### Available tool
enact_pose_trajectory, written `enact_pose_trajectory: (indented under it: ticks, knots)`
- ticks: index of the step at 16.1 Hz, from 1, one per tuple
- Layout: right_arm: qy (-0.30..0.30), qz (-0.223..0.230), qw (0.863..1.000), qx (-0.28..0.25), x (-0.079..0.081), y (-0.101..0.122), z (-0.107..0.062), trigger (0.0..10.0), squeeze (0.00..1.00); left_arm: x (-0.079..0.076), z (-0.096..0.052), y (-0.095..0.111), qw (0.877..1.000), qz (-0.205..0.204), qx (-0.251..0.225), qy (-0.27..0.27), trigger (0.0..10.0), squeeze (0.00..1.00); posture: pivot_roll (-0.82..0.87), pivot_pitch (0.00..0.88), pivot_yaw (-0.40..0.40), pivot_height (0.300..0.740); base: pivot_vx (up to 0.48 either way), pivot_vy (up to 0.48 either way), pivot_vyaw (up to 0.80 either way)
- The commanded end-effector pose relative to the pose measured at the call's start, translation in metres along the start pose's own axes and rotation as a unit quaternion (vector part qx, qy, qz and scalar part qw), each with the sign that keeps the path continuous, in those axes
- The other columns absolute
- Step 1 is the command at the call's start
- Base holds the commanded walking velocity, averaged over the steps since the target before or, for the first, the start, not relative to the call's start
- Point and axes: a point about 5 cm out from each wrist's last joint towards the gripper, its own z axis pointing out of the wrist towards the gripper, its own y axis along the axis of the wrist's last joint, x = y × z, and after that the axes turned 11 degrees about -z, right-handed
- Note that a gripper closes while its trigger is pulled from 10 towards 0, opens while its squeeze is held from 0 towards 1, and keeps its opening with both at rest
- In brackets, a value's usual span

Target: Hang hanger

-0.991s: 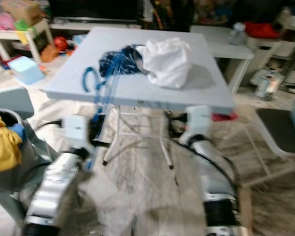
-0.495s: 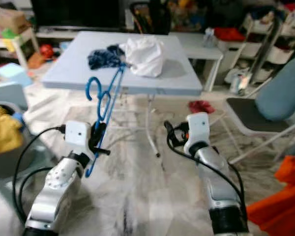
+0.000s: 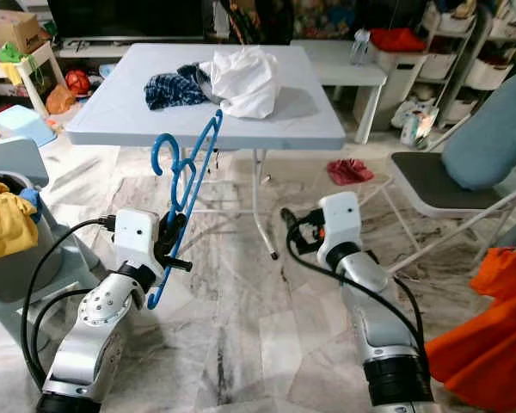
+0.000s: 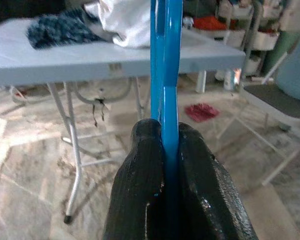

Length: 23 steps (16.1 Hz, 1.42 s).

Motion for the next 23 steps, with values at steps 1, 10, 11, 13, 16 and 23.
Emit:
enact_pose_trajectory:
  ticks: [1,10,11,13,16,23]
  knots:
    - [0.013,-0.035,0.999,-0.012,-0.006,0.006,0.000,10.0,0.00,-0.001,-0.002,-0.007,0.999,0.007,0.039,-0.027,10.0,0.00,-0.09,0.000,-0.033,0.740,0.000,0.000,0.00]
    - [0.382,-0.320,0.864,0.070,-0.051,-0.003,-0.034,10.0,0.00,0.006,-0.044,-0.042,0.910,0.123,0.233,-0.321,10.0,0.00,-0.10,0.000,-0.027,0.740,0.000,0.000,0.00]
    - [0.411,-0.324,0.849,0.076,-0.053,-0.001,-0.035,10.0,0.00,0.002,-0.045,-0.041,0.903,0.123,0.229,-0.341,10.0,0.00,-0.10,0.000,-0.027,0.740,0.000,0.000,0.00]
    - [0.448,-0.319,0.831,0.081,-0.053,0.001,-0.036,10.0,0.00,-0.004,-0.048,-0.042,0.887,0.142,0.225,-0.378,10.0,0.00,-0.11,0.000,-0.022,0.740,0.000,0.000,0.00]
    - [0.501,-0.317,0.801,0.084,-0.046,0.005,-0.033,10.0,0.00,-0.010,-0.050,-0.044,0.868,0.154,0.219,-0.418,10.0,0.00,-0.11,0.000,-0.012,0.740,0.000,0.000,0.00]
    - [0.576,-0.341,0.732,0.125,-0.044,0.003,-0.032,0.0,0.00,-0.017,-0.042,-0.043,0.859,0.161,0.202,-0.441,10.0,0.00,-0.12,0.000,0.006,0.740,0.000,0.000,0.00]
